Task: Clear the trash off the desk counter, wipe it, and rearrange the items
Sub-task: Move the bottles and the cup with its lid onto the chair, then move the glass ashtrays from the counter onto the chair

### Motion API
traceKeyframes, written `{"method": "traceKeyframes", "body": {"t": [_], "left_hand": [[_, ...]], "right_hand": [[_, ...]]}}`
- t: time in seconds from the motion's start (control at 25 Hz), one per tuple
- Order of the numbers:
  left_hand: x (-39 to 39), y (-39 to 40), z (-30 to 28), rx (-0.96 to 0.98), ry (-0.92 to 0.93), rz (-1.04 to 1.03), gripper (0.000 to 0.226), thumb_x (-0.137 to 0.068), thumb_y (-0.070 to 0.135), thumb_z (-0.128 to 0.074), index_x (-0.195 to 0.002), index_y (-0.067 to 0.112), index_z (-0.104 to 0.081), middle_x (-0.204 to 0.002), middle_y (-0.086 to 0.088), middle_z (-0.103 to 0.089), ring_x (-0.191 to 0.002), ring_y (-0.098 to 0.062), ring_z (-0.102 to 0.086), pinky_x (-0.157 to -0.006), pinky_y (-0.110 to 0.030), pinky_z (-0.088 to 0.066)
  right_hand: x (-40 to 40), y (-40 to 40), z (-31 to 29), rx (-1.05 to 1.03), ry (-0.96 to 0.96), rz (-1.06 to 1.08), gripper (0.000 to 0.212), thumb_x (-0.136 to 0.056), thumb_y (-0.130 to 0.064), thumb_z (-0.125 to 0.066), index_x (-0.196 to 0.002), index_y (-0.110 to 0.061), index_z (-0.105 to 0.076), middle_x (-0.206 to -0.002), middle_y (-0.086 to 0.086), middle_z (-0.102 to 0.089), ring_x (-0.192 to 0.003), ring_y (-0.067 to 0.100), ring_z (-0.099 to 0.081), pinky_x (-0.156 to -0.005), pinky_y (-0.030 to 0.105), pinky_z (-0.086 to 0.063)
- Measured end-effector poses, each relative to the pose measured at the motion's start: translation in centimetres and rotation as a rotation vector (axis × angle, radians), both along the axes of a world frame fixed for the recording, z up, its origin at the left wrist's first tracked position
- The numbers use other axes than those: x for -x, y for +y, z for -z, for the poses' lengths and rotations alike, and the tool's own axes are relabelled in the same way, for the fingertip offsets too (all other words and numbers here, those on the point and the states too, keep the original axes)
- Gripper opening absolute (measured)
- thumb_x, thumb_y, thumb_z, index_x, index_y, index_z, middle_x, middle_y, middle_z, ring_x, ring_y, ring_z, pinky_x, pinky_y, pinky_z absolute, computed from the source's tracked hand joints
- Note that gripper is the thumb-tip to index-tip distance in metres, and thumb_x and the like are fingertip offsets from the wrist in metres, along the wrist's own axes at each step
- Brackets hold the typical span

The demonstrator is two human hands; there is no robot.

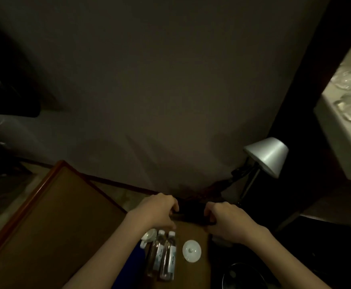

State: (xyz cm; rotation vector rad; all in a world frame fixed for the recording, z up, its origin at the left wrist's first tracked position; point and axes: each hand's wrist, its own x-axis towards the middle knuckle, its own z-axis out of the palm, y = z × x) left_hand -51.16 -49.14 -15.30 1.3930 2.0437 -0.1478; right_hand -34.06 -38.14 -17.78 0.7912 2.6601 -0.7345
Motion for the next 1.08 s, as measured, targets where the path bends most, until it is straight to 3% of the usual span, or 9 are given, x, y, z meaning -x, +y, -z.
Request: {"method": "traceKeyframes", "body": {"t": [0.36, 0.64, 1.08], "left_hand": [[-16.1, 7.6, -9.2, -0.062, 0.010, 0.081, 0.052, -0.083, 0.028, -0.072, -0.131, 0.025, -0.053, -0.114, 0.006, -0.062, -0.104, -0.011, -0.060, -0.093, -0.034, -0.051], [-26.1, 15.4, -15.0, -0.172, 0.121, 0.183, 0.046, -0.080, 0.032, -0.074, -0.123, 0.027, -0.058, -0.115, 0.005, -0.063, -0.106, -0.015, -0.059, -0.090, -0.031, -0.050], [-27.7, 24.5, -18.1, -0.203, 0.140, 0.312, 0.045, -0.082, 0.034, -0.073, -0.122, 0.022, -0.058, -0.111, 0.003, -0.068, -0.104, -0.015, -0.062, -0.092, -0.034, -0.051]], "right_hand": [[-15.5, 7.2, -9.9, -0.092, 0.117, -0.083, 0.034, -0.082, -0.040, -0.064, -0.111, -0.025, -0.053, -0.110, -0.003, -0.062, -0.101, 0.022, -0.060, -0.081, 0.036, -0.050], [-26.8, 13.9, -15.1, -0.152, 0.173, 0.060, 0.036, -0.082, -0.041, -0.065, -0.111, -0.022, -0.057, -0.108, -0.003, -0.065, -0.098, 0.020, -0.060, -0.081, 0.035, -0.050], [-30.9, 20.1, -18.6, -0.191, 0.139, 0.238, 0.040, -0.084, -0.041, -0.067, -0.118, -0.022, -0.056, -0.112, -0.004, -0.065, -0.098, 0.016, -0.059, -0.084, 0.030, -0.047]]}}
